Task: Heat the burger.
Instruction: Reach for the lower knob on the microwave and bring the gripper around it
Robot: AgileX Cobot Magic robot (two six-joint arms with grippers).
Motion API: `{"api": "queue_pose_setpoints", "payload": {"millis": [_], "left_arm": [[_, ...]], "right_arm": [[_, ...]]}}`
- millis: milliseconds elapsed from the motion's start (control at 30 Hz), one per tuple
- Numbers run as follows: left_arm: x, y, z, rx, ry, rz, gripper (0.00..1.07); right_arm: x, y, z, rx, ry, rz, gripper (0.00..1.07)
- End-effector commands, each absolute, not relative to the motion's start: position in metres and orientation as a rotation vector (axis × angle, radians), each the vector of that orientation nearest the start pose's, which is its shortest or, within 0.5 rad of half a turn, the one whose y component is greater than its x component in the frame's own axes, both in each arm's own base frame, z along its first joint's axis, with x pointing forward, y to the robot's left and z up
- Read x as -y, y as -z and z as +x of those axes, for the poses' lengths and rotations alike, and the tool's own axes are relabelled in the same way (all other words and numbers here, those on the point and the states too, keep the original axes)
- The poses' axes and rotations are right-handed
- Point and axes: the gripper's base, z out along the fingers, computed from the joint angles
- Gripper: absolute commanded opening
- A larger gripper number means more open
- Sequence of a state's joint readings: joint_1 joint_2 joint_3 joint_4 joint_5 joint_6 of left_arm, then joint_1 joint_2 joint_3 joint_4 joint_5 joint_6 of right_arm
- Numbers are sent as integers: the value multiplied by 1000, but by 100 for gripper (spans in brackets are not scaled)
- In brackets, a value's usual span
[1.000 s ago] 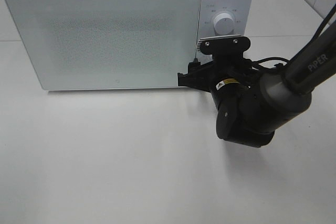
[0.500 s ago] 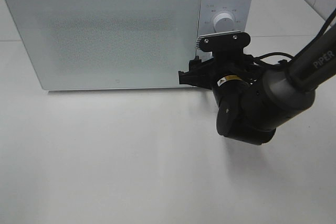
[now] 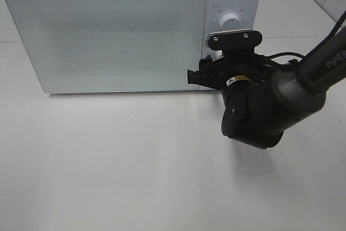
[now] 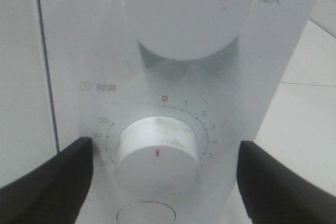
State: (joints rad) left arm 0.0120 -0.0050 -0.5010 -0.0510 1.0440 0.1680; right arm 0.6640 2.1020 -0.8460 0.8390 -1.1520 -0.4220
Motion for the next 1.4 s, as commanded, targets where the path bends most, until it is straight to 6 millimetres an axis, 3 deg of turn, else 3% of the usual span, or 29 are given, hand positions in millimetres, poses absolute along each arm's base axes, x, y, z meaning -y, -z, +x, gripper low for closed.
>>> {"api": "queue_pose_setpoints", "payload": {"millis": [33, 300, 500, 900, 1000, 1033, 1067, 1133, 1167, 1200, 1233, 1267, 1400], "left_arm": [[5, -279, -8, -1995, -50, 151, 93], [5, -279, -8, -1995, -50, 151, 93], [5, -279, -8, -1995, -50, 151, 93], [5, -279, -8, -1995, -50, 151, 93], [5, -279, -8, -1995, -50, 151, 93], [5, -279, -8, -1995, -50, 151, 93], [5, -279, -8, -1995, -50, 151, 93], [5, -279, -8, -1995, -50, 151, 93], [5, -279, -8, -1995, -50, 151, 93], [5, -279, -8, -1995, -50, 151, 93], [5, -279, -8, -1995, -50, 151, 93], [5, -279, -8, -1995, -50, 151, 93], [5, -279, -8, -1995, -50, 151, 93]], "right_arm": [[-168, -134, 333, -1592, 197, 65, 73], [-172, -140, 338, -1569, 212, 43, 73], [-184, -143, 329, -1542, 237, 7, 70], [-185, -142, 329, -1553, 230, 3, 69], [-184, -142, 329, -1555, 226, 16, 62], [-184, -141, 329, -1558, 224, 29, 52], [-184, -141, 329, -1558, 224, 29, 52], [-183, -140, 329, -1574, 212, 41, 34], [-183, -140, 329, -1574, 212, 41, 34], [-183, -138, 329, -1591, 203, 37, 22], [-183, -138, 329, -1591, 203, 37, 22], [-184, -136, 330, -1613, 182, 40, 12], [-186, -134, 330, -1634, 129, 74, 2]]}}
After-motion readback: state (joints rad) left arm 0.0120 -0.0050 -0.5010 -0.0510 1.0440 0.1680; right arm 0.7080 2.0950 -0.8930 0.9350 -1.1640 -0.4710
